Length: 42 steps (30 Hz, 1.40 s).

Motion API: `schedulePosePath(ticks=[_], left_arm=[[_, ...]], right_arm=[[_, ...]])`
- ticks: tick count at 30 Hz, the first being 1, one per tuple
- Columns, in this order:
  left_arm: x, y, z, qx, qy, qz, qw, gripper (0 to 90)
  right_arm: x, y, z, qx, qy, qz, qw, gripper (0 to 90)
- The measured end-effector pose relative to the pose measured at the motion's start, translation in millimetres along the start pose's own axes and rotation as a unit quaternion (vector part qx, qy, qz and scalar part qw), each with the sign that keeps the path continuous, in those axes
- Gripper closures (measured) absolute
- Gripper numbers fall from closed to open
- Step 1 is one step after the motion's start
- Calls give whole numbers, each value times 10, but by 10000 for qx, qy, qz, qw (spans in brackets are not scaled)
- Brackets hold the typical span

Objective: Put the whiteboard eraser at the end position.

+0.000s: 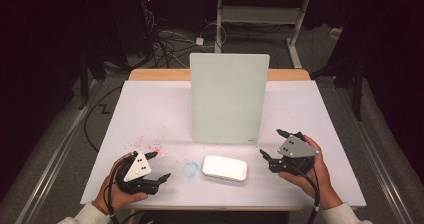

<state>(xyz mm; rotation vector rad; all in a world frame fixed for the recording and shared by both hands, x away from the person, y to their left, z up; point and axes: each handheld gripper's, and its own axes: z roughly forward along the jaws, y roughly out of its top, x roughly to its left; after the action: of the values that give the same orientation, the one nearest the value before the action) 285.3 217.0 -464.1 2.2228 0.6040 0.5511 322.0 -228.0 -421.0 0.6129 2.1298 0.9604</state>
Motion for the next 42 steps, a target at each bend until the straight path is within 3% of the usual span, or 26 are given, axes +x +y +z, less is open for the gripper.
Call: schedulePosePath(ticks=[10, 22, 29, 34, 42], left_arm=[[7, 16, 23, 5, -14, 35, 10000, 210], [25, 18, 39, -14, 8, -5, 10000, 209], [41, 19, 35, -41, 139, 0, 9999, 206], [38, 23, 31, -33, 258, 0, 9997, 201], [26, 23, 34, 6, 366, 40, 9993, 175]], right_arm=[[-51, -169, -112, 23, -183, 142, 9997, 220], [-71, -421, -183, 102, -225, 350, 9991, 216], [-36, -565, -220, 24, -241, 488, 9985, 194], [-32, -638, -261, -244, -214, 696, 9970, 170], [-18, -654, -263, -209, -246, 778, 9964, 168]])
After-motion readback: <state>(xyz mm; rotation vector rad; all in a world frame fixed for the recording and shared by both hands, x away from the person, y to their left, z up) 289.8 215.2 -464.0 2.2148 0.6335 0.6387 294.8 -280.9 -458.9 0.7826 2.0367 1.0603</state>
